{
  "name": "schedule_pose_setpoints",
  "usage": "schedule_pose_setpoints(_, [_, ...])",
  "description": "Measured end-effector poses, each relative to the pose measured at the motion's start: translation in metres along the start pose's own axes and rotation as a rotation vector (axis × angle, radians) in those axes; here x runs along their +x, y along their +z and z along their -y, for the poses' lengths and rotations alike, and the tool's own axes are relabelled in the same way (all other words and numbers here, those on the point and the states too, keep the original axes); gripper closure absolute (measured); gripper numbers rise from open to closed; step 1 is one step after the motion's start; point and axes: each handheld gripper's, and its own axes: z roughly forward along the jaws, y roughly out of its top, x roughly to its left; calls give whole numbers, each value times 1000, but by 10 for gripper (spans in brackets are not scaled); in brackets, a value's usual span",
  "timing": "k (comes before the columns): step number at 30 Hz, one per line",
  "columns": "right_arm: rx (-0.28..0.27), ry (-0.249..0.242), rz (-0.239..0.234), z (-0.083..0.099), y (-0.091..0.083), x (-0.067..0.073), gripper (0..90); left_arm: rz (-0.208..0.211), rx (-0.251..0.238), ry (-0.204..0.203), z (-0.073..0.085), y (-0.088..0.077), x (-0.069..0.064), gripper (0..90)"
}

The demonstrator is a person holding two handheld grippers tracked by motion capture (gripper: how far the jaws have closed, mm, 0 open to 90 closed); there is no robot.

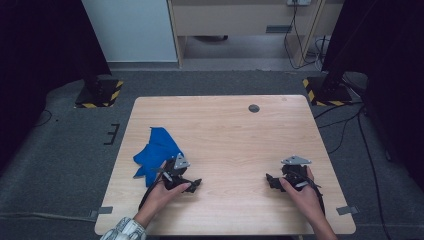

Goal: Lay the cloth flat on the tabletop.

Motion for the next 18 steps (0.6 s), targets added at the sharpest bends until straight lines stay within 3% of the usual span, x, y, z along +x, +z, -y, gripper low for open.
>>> schedule_pose_setpoints(2, [0,-1,0,0,0,0,20,-1,-1,-4,-1,-3,1,49])
schedule_pose_setpoints(10, [0,0,0,0,0,0,20,-42,-107,-55,-6,-25,11,64])
schedule_pose_setpoints(14, [0,0,0,0,0,0,20,-80,-140,-53,-7,-36,17,72])
schedule_pose_setpoints(18, [0,0,0,0,0,0,20,-134,-144,-89,-5,-44,29,77])
